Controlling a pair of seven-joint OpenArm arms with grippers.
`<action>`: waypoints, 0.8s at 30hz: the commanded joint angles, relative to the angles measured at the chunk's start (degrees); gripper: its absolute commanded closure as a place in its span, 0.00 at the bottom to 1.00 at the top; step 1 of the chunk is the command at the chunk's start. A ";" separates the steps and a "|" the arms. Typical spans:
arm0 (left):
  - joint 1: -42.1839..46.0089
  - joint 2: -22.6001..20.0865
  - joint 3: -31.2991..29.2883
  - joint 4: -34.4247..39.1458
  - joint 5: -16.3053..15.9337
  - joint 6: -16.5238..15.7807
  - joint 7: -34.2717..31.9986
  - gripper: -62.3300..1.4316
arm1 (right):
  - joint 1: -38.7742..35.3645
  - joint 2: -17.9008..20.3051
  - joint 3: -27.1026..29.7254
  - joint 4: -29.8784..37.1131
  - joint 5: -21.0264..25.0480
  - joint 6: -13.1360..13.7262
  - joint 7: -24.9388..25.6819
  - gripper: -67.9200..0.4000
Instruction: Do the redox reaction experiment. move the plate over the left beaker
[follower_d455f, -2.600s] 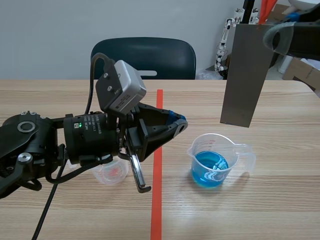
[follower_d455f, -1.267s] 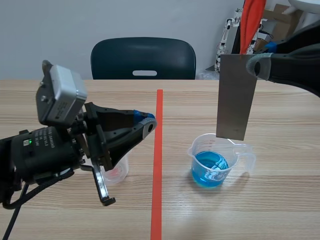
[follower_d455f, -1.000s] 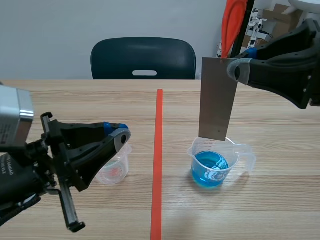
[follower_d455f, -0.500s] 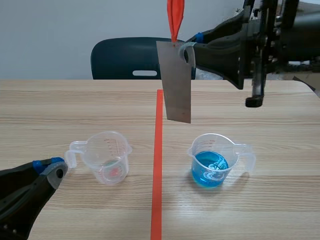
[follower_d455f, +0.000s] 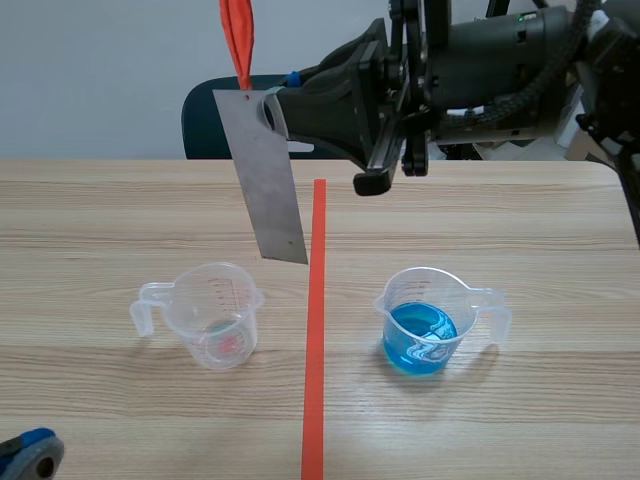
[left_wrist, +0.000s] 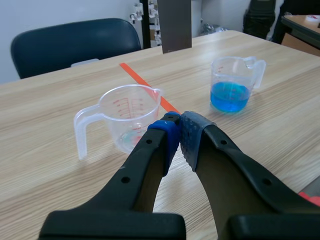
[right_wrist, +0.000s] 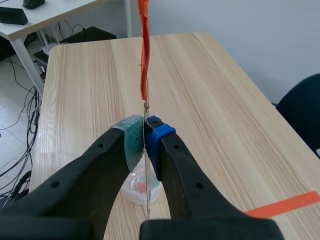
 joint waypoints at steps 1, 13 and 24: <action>0.63 0.94 0.28 -1.07 -0.46 0.55 -1.88 0.93 | 1.07 -1.62 0.70 0.22 0.83 0.44 -0.63 0.98; 0.42 6.45 0.28 -13.27 -0.70 1.66 -5.86 0.93 | 1.05 -12.79 0.70 0.22 -4.37 0.44 -7.98 0.98; -1.44 10.64 0.28 -14.19 0.83 2.80 -5.57 0.00 | 1.01 -19.85 0.70 0.20 -11.54 0.44 -9.20 0.98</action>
